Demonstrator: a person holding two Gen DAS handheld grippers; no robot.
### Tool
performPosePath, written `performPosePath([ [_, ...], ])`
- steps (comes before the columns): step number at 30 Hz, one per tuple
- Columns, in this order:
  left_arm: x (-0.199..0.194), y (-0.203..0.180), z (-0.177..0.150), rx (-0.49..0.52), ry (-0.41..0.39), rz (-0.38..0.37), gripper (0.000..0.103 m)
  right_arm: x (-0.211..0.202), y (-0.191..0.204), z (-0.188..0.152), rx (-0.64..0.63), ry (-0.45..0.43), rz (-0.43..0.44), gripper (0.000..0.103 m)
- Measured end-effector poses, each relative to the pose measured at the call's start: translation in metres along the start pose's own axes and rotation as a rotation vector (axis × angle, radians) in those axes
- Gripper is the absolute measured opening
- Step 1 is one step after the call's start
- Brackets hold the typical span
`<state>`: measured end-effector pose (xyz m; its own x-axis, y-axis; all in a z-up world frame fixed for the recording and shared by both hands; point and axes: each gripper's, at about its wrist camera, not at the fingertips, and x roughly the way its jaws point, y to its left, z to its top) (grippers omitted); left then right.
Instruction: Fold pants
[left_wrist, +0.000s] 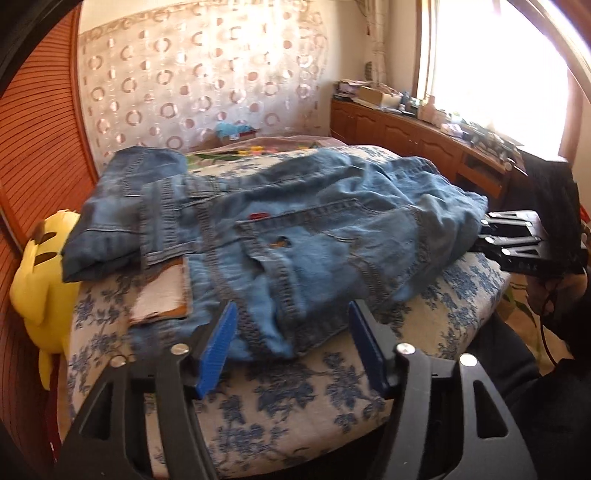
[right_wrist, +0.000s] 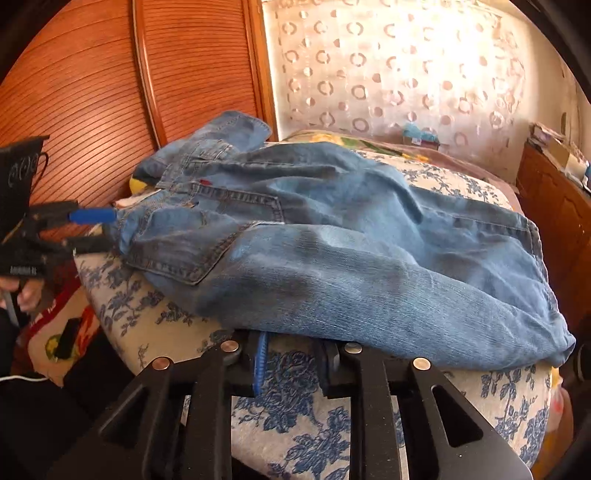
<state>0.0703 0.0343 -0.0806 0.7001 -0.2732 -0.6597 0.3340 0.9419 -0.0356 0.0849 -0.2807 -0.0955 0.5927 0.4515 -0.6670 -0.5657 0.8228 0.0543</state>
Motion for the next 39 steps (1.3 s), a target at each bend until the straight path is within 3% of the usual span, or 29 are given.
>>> performPosePath([
  [10, -0.007, 0.042, -0.015, -0.096, -0.044, 0.098, 0.069, -0.011, 0.008, -0.007, -0.035, -0.035, -0.023, 0.047],
  [16, 0.0, 0.065, -0.033, -0.155, -0.016, 0.142, 0.069, -0.005, 0.013, -0.009, -0.051, -0.017, -0.001, 0.049],
  [22, 0.014, 0.071, -0.038, -0.165, 0.012, 0.128, 0.069, 0.016, 0.02, -0.006, -0.053, -0.006, -0.001, 0.049],
  [26, 0.017, 0.072, -0.037, -0.181, 0.006, 0.071, 0.053, 0.025, 0.019, -0.004, -0.029, 0.005, -0.004, 0.048],
  [29, 0.016, 0.07, -0.034, -0.174, -0.002, 0.067, 0.044, 0.026, 0.017, -0.003, -0.018, -0.002, -0.016, 0.037],
  [31, 0.014, 0.068, -0.033, -0.171, -0.01, 0.051, 0.031, 0.026, 0.013, -0.003, -0.004, -0.003, -0.018, 0.022],
  [34, 0.006, 0.061, -0.029, -0.142, -0.031, 0.065, 0.019, 0.021, 0.005, -0.004, 0.031, -0.014, 0.008, 0.014],
  [39, -0.016, 0.068, -0.019, -0.162, -0.086, 0.079, 0.015, 0.002, 0.004, -0.004, 0.022, -0.046, 0.03, 0.007],
])
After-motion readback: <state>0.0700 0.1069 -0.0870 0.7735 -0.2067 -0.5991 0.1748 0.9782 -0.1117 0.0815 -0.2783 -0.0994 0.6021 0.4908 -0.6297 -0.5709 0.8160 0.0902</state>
